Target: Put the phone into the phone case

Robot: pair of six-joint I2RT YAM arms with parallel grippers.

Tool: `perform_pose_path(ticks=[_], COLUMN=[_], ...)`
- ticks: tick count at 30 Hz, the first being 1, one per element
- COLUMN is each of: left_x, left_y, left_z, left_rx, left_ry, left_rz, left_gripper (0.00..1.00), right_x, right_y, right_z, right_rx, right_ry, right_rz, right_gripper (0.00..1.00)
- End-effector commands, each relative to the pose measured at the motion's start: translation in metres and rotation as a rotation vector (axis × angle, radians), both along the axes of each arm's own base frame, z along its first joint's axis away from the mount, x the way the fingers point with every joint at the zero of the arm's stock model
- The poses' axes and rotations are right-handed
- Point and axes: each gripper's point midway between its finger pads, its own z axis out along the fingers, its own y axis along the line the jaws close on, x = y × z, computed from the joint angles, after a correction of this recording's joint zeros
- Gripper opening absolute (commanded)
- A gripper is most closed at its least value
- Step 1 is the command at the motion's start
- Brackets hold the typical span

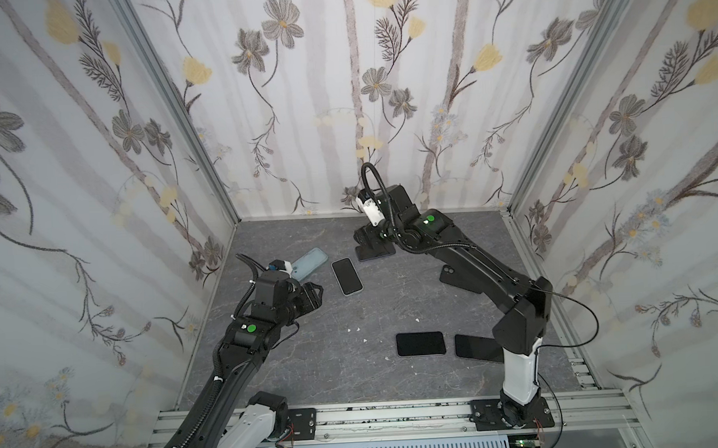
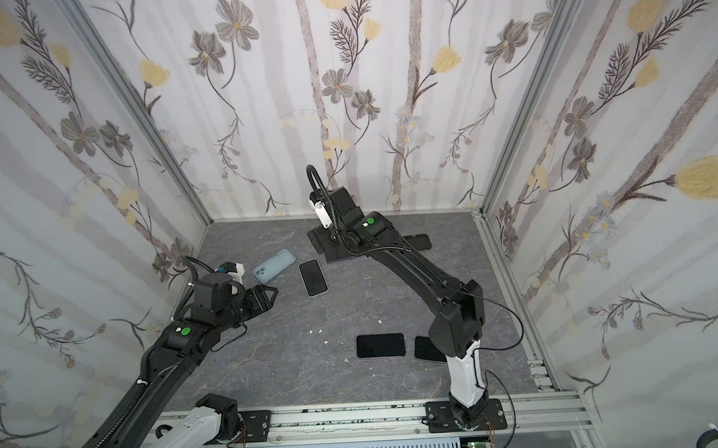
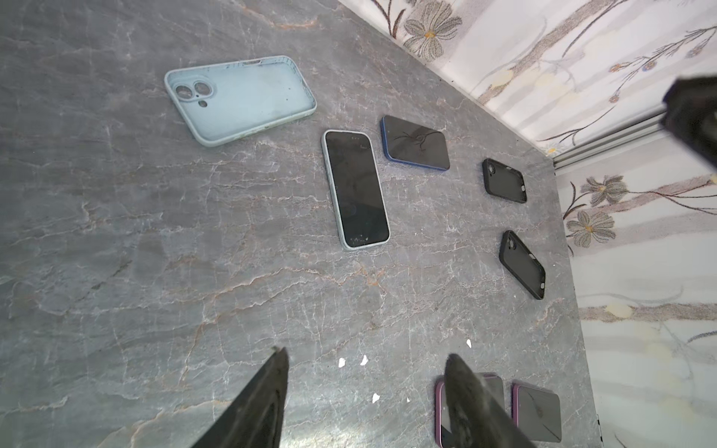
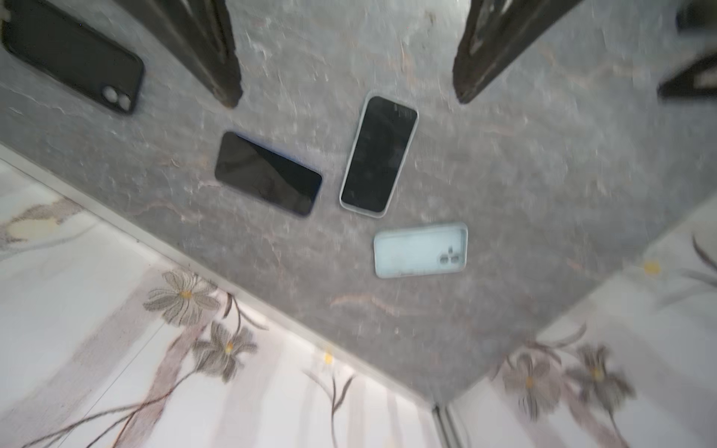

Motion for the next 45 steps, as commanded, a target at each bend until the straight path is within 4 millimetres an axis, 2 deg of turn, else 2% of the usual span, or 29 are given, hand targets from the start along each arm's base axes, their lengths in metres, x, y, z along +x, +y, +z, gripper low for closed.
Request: perform_pose_path(ticks=[1,5,6,8,10,14,17,22,25,28,32,36,38,41,45], left_x=[0.018,0.031,0.034,0.040,0.043,0.046,0.048,0.055,0.055,0.049,0.045,0.039,0.037,0.037,0.038], left_y=[-0.008,-0.018,-0.021,-0.029,-0.040,-0.067,-0.081,-0.097,-0.106,-0.112,-0.105,-0.096,-0.092,-0.085,-0.083], left_z=[0.019,0.026,0.029,0.033,0.036,0.041,0.041,0.042,0.038,0.029,0.006,-0.013,-0.017,-0.018,-0.016], left_rx=[-0.002,0.000,0.002,0.008,0.016,0.070,0.120,0.154,0.175,0.213,0.313,0.393,0.417,0.437,0.455], left_ry=[-0.093,-0.107,-0.114,-0.131,-0.152,-0.223,-0.275,-0.366,-0.427,-0.493,-0.553,-0.568,-0.572,-0.579,-0.591], left_rz=[-0.029,-0.060,-0.070,-0.100,-0.145,-0.277,-0.357,-0.452,-0.522,-0.597,-0.624,-0.641,-0.632,-0.604,-0.593], left_gripper=[0.64,0.64,0.64,0.64,0.64,0.64,0.64,0.64,0.64,0.64,0.68,0.72,0.75,0.79,0.81], right_x=[-0.028,-0.081,-0.094,-0.122,-0.147,-0.169,-0.178,-0.190,-0.195,-0.210,-0.219,-0.225,-0.231,-0.229,-0.222], right_y=[-0.025,-0.052,-0.059,-0.068,-0.075,-0.091,-0.105,-0.123,-0.131,-0.136,-0.139,-0.131,-0.135,-0.135,-0.137], right_z=[0.005,0.018,0.017,0.003,-0.014,-0.044,-0.072,-0.105,-0.126,-0.149,-0.177,-0.190,-0.208,-0.221,-0.234], right_rx=[-0.085,-0.030,-0.025,-0.037,-0.065,-0.156,-0.251,-0.349,-0.403,-0.431,-0.458,-0.445,-0.464,-0.493,-0.529], right_ry=[-0.126,-0.257,-0.285,-0.316,-0.320,-0.241,-0.170,-0.144,-0.120,-0.064,0.035,0.048,0.091,0.121,0.134], right_rz=[0.140,0.277,0.307,0.421,0.530,0.603,0.633,0.676,0.690,0.771,0.795,0.835,0.843,0.827,0.807], right_gripper=[0.87,0.90,0.94,0.99,1.00,1.00,1.00,1.00,1.00,1.00,1.00,1.00,1.00,1.00,1.00])
